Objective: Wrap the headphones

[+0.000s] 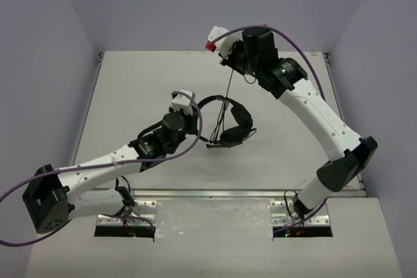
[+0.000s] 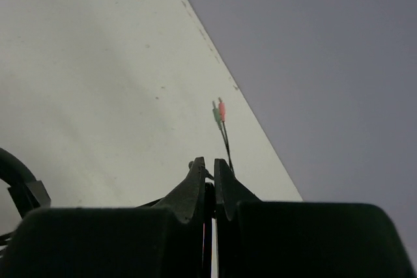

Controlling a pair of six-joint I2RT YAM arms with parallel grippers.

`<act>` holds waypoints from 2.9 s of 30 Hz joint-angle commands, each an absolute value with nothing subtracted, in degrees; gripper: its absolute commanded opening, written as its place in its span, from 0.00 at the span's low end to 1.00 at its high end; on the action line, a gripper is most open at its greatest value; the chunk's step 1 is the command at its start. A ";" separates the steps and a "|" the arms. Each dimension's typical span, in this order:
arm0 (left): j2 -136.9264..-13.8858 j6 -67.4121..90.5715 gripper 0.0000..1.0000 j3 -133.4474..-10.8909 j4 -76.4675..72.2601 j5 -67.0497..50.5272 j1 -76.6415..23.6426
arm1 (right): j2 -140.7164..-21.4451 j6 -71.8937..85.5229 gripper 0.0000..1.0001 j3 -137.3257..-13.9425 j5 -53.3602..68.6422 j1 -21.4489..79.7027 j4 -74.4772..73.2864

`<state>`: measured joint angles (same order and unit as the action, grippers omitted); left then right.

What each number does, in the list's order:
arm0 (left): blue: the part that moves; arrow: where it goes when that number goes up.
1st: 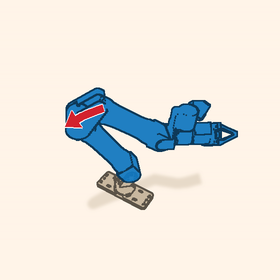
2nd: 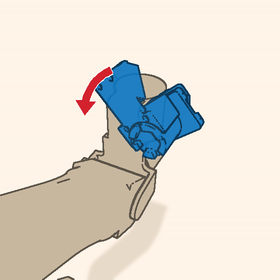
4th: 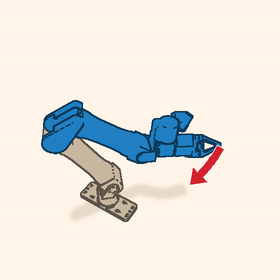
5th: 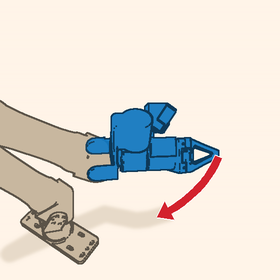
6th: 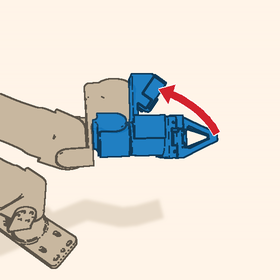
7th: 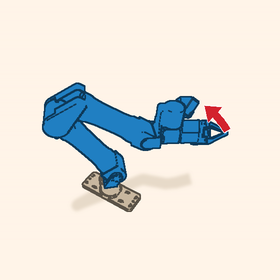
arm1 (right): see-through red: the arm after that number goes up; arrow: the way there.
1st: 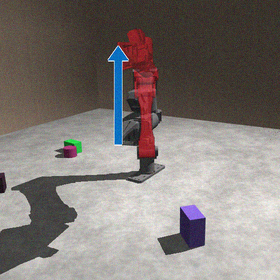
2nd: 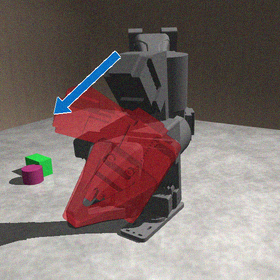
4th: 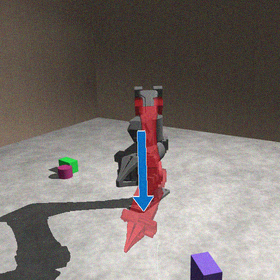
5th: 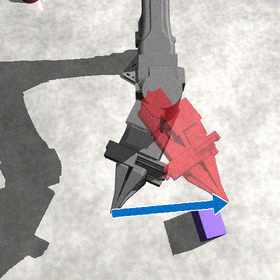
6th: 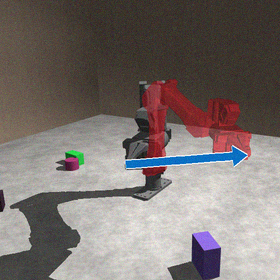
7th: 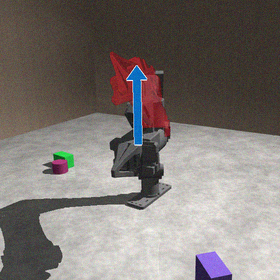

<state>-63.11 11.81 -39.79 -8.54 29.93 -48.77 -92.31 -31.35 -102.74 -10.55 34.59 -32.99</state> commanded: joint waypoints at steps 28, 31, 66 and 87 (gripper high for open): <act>-52.91 17.75 0.00 -62.21 27.40 21.27 -51.86 | -83.49 -4.17 0.23 -80.78 21.50 19.62 -11.96; -52.47 18.11 0.00 -66.61 29.26 21.19 -51.77 | -84.72 1.99 0.25 -78.58 31.10 18.11 -9.67; -61.61 31.37 0.00 -94.39 39.11 34.63 -51.86 | -78.40 31.21 0.86 -43.15 43.61 15.64 39.47; -58.89 34.63 0.00 -91.58 36.56 32.26 -51.86 | -79.99 33.50 0.85 -47.37 38.90 34.28 43.52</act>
